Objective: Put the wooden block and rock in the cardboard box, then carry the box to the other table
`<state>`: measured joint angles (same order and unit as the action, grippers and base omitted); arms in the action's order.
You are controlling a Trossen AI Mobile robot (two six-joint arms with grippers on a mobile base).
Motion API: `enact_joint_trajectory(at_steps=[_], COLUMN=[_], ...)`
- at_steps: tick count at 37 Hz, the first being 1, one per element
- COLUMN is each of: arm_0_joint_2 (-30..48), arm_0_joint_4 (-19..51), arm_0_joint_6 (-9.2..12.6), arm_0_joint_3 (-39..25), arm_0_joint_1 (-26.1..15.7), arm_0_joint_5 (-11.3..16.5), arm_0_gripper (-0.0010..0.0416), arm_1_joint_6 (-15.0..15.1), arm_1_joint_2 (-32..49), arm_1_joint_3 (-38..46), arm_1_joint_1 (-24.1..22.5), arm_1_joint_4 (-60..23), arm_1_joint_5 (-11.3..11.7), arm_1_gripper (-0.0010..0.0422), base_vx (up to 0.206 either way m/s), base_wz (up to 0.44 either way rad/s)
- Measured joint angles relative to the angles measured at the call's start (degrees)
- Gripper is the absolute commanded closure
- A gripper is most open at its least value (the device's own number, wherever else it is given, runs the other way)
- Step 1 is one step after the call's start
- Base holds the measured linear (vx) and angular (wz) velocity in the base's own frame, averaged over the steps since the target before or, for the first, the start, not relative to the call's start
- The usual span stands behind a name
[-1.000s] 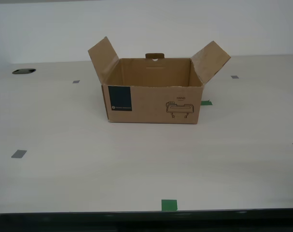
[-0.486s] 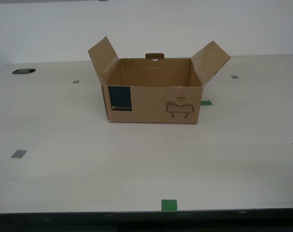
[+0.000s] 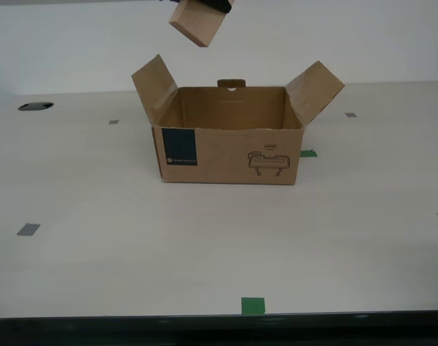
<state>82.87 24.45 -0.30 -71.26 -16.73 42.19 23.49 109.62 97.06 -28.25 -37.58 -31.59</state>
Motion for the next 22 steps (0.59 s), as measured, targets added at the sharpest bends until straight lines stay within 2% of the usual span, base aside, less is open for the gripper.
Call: enact_joint_trajectory(at_steps=[5,9,20,22], arm_0_joint_2=[4.2,6.8,12.0,13.1], arm_0_joint_4=[-2.3,-3.1,-4.5,-4.5], arm_0_joint_6=[-0.1,-0.1,-0.2,-0.3], arm_0_joint_3=[0.0,0.0,0.0,0.0], arm_0_joint_1=[-1.6,-2.0,-2.6,-2.8], arm_0_joint_5=[0.0,-0.2,-3.4,-3.5], arm_0_gripper=[0.0407,0.0407,0.0407,0.0407], arm_1_joint_6=[0.6,-0.2,-7.0,-7.7], arm_1_joint_2=[0.5,0.3,0.3,0.3], arm_1_joint_3=[-2.1,-5.0,-15.1,-16.2], arm_1_joint_1=[0.0,0.1,0.1,0.1], arm_1_joint_4=[3.3,7.5,17.3,17.9], arm_1_joint_5=[0.0,0.0,0.1,0.9], arm_1_gripper=[0.0413,0.0413,0.0413,0.0413], base_vx=[0.0,0.0,0.0,0.0], base_wz=[0.0,0.0,0.0,0.0])
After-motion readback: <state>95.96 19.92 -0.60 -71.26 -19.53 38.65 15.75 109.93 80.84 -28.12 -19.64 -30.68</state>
